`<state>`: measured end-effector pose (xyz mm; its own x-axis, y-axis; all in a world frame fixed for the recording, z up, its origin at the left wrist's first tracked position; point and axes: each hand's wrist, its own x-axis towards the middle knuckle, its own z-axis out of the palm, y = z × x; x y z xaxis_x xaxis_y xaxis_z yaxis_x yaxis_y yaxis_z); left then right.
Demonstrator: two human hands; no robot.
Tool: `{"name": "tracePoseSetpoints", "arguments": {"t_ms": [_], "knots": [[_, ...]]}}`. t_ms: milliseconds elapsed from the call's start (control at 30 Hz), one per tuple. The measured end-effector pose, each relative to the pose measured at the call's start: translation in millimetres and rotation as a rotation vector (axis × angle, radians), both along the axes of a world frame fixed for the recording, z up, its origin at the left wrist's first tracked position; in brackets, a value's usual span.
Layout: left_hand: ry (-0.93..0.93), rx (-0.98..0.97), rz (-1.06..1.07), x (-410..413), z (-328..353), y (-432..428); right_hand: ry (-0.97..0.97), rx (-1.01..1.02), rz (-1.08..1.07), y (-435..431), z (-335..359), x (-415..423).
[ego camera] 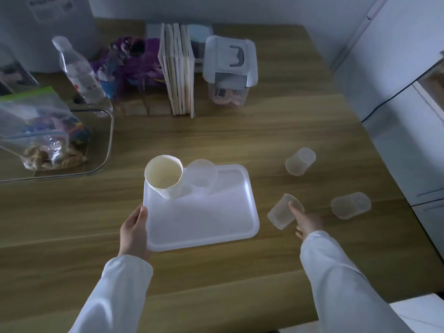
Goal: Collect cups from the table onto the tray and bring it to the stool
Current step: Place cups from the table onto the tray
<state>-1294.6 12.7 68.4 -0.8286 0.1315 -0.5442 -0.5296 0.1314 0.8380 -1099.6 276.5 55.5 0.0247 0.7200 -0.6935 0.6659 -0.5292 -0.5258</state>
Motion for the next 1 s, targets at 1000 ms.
{"name": "tracePoseSetpoints", "arguments": {"t_ms": [1000], "knots": [[0.002, 0.021, -0.064, 25, 4, 39, 0.63, 0.776, 0.761, -34, 87, -92]]}}
